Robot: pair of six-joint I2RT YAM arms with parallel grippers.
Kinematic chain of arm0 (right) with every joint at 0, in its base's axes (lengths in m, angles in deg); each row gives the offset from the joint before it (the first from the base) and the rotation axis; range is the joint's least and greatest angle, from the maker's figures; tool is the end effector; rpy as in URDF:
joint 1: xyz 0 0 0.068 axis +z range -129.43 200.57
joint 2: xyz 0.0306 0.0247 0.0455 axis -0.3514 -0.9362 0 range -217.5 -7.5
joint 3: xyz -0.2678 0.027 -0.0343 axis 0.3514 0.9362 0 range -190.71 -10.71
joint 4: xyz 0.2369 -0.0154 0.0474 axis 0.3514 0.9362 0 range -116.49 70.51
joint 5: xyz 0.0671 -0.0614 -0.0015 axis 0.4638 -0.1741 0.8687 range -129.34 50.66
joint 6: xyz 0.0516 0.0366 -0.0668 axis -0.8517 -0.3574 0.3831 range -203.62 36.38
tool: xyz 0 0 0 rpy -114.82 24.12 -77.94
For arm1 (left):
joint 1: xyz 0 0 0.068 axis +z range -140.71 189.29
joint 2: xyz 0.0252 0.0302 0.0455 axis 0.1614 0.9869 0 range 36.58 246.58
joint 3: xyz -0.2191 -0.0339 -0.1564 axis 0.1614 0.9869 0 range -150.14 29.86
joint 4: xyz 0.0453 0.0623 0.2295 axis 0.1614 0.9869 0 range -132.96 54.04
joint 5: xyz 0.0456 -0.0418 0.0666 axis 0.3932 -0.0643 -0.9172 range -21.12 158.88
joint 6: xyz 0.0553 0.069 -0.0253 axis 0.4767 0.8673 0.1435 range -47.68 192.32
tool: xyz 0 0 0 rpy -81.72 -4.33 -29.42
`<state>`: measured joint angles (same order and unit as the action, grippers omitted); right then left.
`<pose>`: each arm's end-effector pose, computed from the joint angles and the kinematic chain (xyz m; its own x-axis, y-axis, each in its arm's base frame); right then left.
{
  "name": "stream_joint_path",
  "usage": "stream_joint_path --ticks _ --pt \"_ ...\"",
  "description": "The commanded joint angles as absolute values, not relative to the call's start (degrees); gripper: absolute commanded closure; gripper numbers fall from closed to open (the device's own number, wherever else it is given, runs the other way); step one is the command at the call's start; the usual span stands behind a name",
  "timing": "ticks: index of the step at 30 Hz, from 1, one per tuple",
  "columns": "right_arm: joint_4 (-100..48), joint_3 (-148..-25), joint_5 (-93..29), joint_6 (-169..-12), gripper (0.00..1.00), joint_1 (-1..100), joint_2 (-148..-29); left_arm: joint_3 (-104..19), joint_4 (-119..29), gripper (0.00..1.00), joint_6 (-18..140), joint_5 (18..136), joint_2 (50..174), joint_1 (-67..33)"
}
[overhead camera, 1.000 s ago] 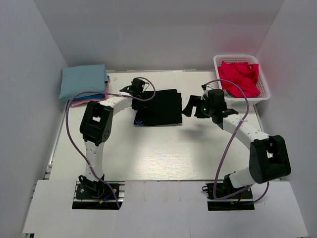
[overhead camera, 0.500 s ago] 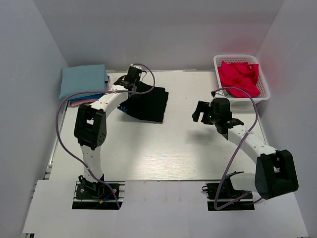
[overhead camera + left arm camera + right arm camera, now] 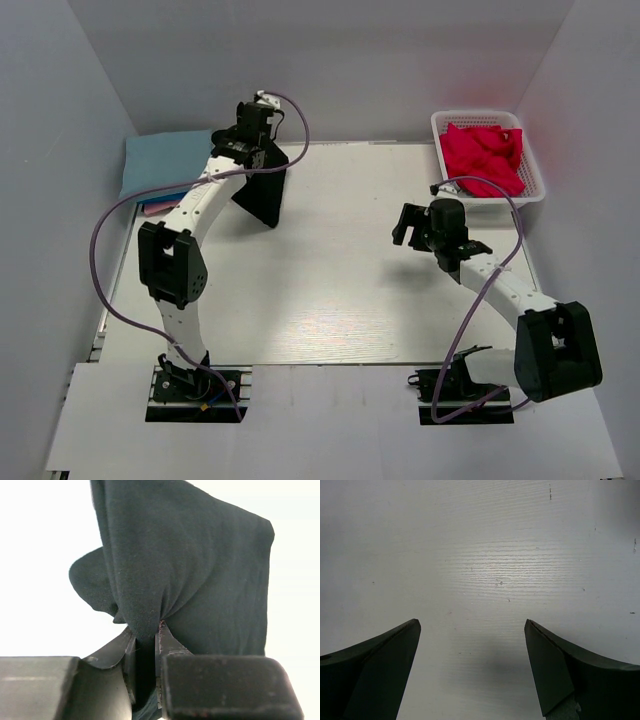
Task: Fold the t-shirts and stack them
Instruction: Put the neatly folded tshirt into the corner of the board with the left arm
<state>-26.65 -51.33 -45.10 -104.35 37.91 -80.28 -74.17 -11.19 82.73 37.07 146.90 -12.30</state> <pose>0.2855 0.0804 0.2129 -0.5493 0.1975 -0.8120 -0.0222 0.9679 0.2505 0.4382 -0.1266 0.3057 -0.5770 0.3935 -0.7157 0.0316 0.8864 0.4619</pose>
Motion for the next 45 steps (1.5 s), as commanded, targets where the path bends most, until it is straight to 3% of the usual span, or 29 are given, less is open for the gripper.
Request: stream_joint_path --ticks 1,16,27,45 --pt "-28.69 -51.75 -46.37 -103.74 0.1 37.8 -80.89 -80.35 -12.63 1.0 87.6 34.08 144.5 -10.14" --pt "-27.46 -54.21 -46.02 -103.92 0.1 37.8 -87.22 -91.78 -11.59 1.0 94.47 39.25 143.98 -2.85" --pt "-22.89 -56.32 -45.14 -104.27 0.1 37.79 -88.98 -88.63 -16.4 1.0 94.99 37.6 142.66 1.63" --pt "-17.44 -64.41 -44.0 -104.8 0.1 37.71 -95.22 -92.14 -21.94 1.0 93.76 35.49 155.23 11.13"
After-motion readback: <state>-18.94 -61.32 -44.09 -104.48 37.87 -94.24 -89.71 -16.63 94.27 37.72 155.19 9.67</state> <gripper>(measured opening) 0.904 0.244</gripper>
